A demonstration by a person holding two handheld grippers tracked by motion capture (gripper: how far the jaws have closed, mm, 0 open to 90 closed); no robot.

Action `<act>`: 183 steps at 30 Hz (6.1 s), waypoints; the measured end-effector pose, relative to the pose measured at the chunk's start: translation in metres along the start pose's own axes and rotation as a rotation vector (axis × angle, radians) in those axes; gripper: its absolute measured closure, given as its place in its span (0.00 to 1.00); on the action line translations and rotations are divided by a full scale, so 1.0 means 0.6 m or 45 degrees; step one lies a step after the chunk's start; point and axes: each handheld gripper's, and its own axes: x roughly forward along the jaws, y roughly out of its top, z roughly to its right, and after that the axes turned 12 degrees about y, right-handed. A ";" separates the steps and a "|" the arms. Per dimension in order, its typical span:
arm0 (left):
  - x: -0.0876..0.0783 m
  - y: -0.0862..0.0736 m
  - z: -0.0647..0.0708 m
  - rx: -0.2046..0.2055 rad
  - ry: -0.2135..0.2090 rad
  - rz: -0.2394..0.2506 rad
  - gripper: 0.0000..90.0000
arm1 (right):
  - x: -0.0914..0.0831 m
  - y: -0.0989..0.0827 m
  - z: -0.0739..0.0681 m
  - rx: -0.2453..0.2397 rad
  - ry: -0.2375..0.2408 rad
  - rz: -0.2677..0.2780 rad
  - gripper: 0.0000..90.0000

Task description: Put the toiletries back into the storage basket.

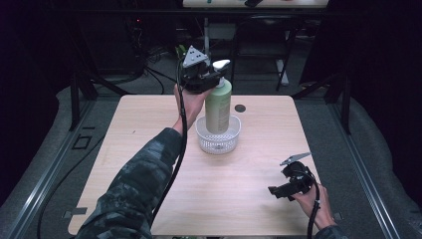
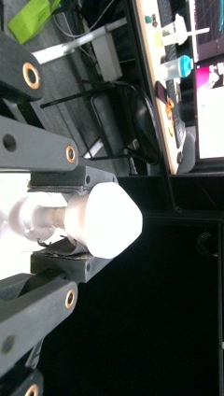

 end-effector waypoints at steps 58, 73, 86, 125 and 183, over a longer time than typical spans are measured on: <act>0.029 -0.105 0.005 -0.003 -0.008 -0.070 0.75 | 0.000 -0.001 0.001 0.009 0.005 -0.004 0.03; 0.040 -0.132 0.003 -0.011 0.007 -0.112 0.75 | 0.000 -0.001 0.001 0.007 0.008 -0.003 0.04; 0.028 -0.140 0.004 0.017 -0.016 -0.118 0.75 | 0.000 -0.001 0.000 0.008 0.007 -0.006 0.04; -0.030 -0.094 -0.011 0.023 -0.072 -0.277 0.09 | -0.003 -0.001 -0.002 0.006 -0.001 0.009 0.04; -0.400 -0.308 -0.051 -0.055 0.210 -0.513 0.00 | -0.010 -0.002 -0.013 -0.041 -0.068 0.010 0.03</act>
